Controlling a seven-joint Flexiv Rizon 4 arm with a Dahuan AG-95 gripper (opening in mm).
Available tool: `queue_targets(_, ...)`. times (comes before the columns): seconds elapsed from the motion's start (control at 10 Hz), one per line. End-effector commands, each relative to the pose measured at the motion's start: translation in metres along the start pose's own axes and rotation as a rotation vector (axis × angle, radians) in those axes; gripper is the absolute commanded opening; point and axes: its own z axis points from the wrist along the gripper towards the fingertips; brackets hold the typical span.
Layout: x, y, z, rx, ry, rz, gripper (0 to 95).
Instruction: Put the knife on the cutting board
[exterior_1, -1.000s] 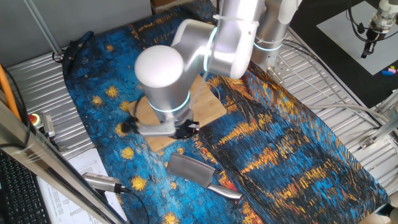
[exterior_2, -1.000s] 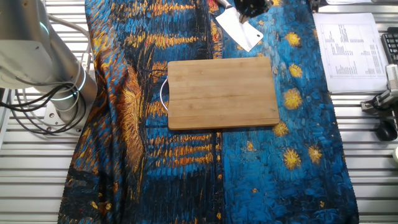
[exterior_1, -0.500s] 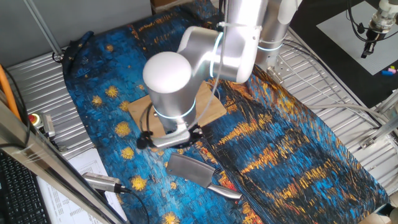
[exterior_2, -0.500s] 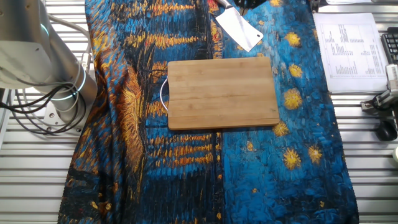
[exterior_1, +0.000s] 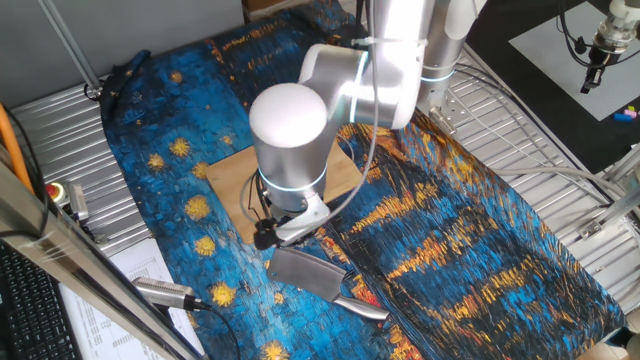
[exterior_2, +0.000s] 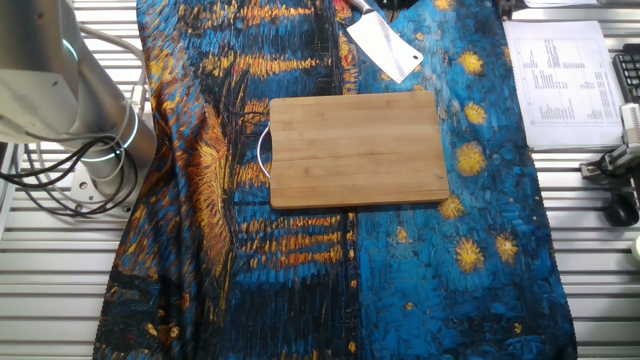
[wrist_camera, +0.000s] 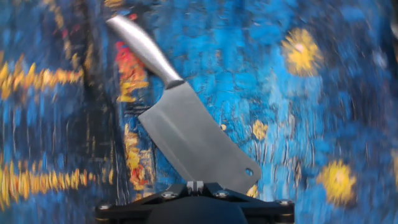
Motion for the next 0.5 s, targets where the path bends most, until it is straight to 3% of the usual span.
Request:
queue_targets(0.1,-0.017,-0.002,0.005,-0.045,0.002,-0.048,19.0)
queue_targets(0.3,-0.040,0.001,0.010,-0.064,0.024,-0.013,19.0)
queue_targets(0.4,-0.047,0.003,0.012,-0.066,0.030,0.003,0.0)
queue_targets(0.5,-0.053,0.004,0.013,-0.066,0.030,0.011,0.0)
